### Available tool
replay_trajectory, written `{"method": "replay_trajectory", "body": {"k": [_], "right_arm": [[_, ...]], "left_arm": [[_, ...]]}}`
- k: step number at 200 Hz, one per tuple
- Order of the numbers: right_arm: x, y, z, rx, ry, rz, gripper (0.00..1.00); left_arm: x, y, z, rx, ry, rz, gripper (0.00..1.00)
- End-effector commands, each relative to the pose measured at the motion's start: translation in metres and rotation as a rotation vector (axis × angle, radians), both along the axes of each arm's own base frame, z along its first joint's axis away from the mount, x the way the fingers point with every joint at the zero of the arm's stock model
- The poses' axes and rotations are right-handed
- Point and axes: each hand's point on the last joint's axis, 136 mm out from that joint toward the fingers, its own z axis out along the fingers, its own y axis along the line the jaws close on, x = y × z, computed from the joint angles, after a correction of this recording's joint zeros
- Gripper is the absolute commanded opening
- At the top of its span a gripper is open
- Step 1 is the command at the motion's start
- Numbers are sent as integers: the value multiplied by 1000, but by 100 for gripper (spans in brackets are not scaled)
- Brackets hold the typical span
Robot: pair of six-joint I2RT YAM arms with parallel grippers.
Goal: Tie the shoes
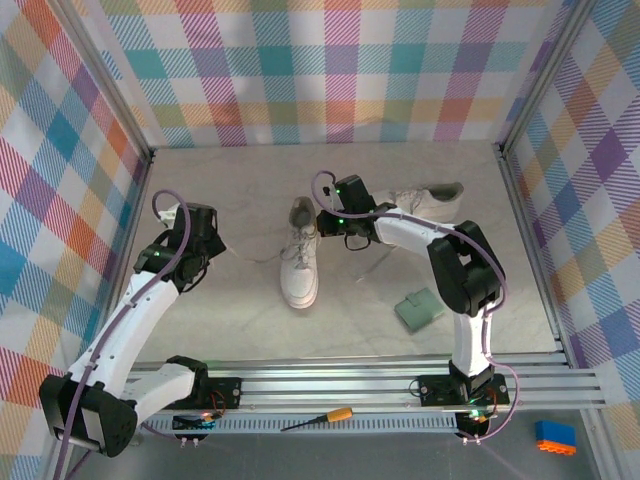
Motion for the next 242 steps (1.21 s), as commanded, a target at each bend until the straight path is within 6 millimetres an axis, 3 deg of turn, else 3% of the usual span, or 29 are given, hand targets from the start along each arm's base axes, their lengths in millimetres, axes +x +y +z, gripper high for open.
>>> {"method": "replay_trajectory", "body": {"k": [1, 32, 61, 86, 113, 166, 192, 242], "right_arm": [[-3, -16, 29, -20, -100, -4, 0], [-30, -37, 57, 6, -167, -19, 0], [-64, -81, 72, -17, -169, -130, 0], [-89, -122, 77, -41, -182, -263, 0], [-107, -155, 91, -39, -235, -350, 0], [-118, -207, 64, -232, -171, -496, 0], [-113, -229, 54, -268, -150, -568, 0], [-85, -235, 35, -239, -48, -536, 0]], "left_arm": [[-12, 9, 11, 2, -24, 30, 0], [-28, 32, 53, 48, -149, 118, 0], [-52, 57, 90, 105, -235, 218, 0], [-63, 65, 109, 125, -282, 245, 0], [-65, 70, 117, 152, -291, 253, 0], [-62, 83, 89, 159, -228, 340, 0], [-57, 95, 72, 130, -186, 392, 0], [-51, 127, 17, 7, -85, 551, 0]]}}
